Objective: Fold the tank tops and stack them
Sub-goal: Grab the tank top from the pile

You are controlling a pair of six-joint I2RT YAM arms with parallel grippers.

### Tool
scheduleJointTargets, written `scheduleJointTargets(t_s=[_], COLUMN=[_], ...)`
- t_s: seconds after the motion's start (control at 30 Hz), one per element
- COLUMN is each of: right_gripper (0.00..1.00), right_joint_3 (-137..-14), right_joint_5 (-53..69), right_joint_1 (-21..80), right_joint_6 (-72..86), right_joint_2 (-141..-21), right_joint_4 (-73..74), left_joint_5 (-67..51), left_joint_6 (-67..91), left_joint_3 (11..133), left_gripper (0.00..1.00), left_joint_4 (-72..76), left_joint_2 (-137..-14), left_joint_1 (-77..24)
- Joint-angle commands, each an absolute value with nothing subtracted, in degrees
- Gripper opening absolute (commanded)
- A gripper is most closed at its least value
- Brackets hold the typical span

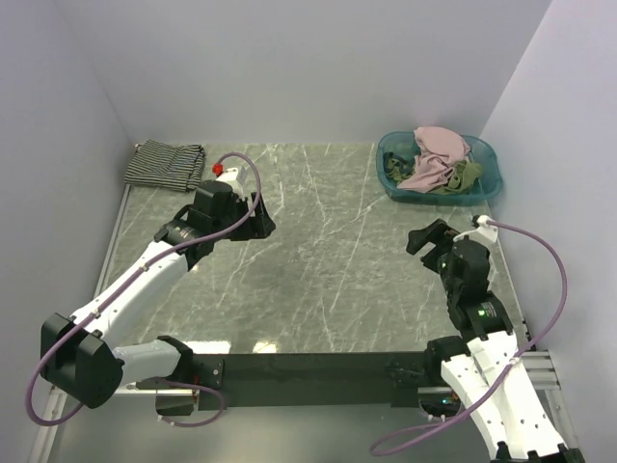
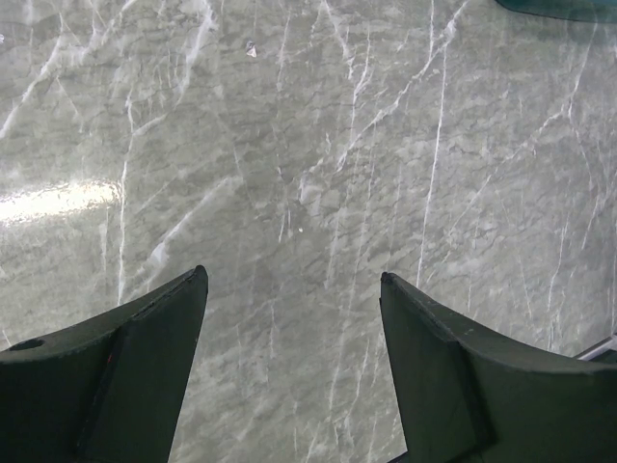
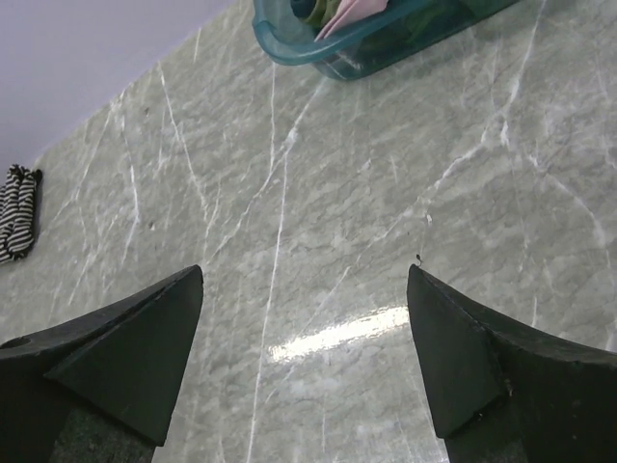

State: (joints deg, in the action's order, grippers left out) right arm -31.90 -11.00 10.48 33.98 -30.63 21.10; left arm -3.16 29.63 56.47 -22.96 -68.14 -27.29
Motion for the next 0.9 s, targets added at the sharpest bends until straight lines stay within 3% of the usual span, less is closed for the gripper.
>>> scheduleJointTargets(t_s=[0.0, 0.2, 0.3, 0.5, 0.63, 0.87], right_gripper=[0.93, 0.94, 0.96, 0.84, 0.83, 0.82], right_joint_3=[-35.59, -40.49, -47.96, -74.38, -84.61, -112.97], right_joint_5=[-13.09, -12.22, -11.95, -15.55, -19.24, -27.15], right_joint_1=[10.72, 10.72, 10.63, 9.15, 6.68, 3.61], right_joint_6=[33.13, 31.82, 30.42, 25.14, 22.77, 21.71], right_joint_2=[-30.59, -35.76, -45.15, -79.03, -92.49, -115.20], right_joint_4=[20.74, 21.09, 20.83, 28.37, 28.38, 36.99], left_joint_5=[-3.43, -3.60, -3.78, -3.69, -3.60, -4.31], left_joint_6=[29.53, 29.62, 29.79, 30.15, 30.15, 29.97], left_joint_3=[56.34, 56.34, 56.08, 56.07, 55.99, 55.72], left_gripper=[0.78, 0.78, 0.78, 0.78, 0.78, 0.78], left_joint_4=[-20.74, -20.74, -20.57, -20.57, -20.65, -20.74], left_joint_2=[-67.68, -67.41, -67.06, -66.27, -65.74, -65.74], left_joint_1=[-26.98, -26.90, -26.90, -26.81, -26.63, -26.37])
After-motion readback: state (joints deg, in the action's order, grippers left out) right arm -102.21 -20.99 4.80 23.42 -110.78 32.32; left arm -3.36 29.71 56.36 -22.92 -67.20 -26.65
